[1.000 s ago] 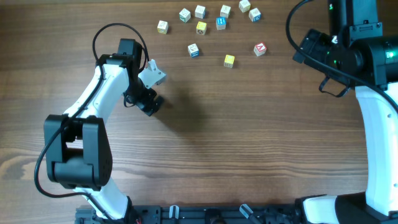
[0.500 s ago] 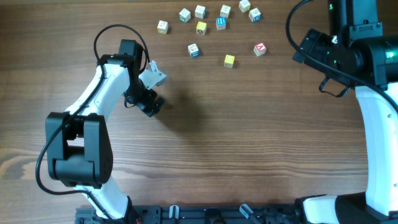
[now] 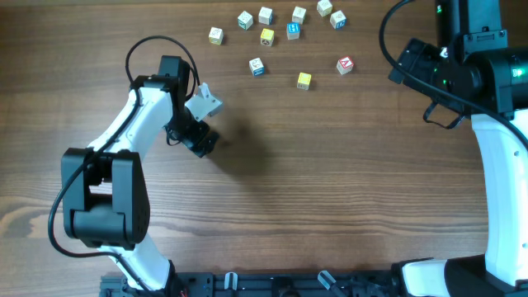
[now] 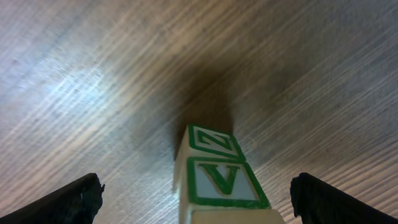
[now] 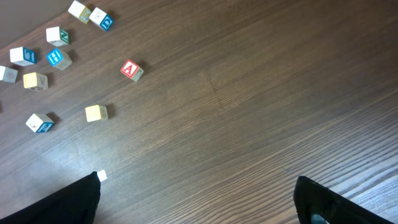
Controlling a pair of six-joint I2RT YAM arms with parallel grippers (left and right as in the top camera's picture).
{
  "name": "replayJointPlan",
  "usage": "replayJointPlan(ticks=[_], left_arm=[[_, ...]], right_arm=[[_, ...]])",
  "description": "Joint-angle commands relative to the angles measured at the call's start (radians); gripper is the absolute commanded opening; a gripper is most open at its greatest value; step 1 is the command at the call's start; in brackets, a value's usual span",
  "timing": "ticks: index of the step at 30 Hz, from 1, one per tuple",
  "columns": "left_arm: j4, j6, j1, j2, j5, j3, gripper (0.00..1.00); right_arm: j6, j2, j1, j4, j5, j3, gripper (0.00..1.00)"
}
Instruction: Form a tower
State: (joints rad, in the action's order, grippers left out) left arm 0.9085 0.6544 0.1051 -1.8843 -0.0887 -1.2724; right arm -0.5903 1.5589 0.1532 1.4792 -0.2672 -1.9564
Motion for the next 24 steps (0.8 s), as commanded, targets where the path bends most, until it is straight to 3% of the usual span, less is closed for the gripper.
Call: replayJointPlan(ticks=[1,24], left_arm=[[-0.010,0.023,-0.008,-0.013,-0.023,0.026,1.00],[-0.070,0.019,-0.012,-0.014,-0.023,0.026,1.00]], right_arm=[[-0.012,0.010,-0.005,-0.003,-0.020,0.003,1.00],[-0.013,0.010,-0.005,-0.002,-0.020,0.003,1.00]])
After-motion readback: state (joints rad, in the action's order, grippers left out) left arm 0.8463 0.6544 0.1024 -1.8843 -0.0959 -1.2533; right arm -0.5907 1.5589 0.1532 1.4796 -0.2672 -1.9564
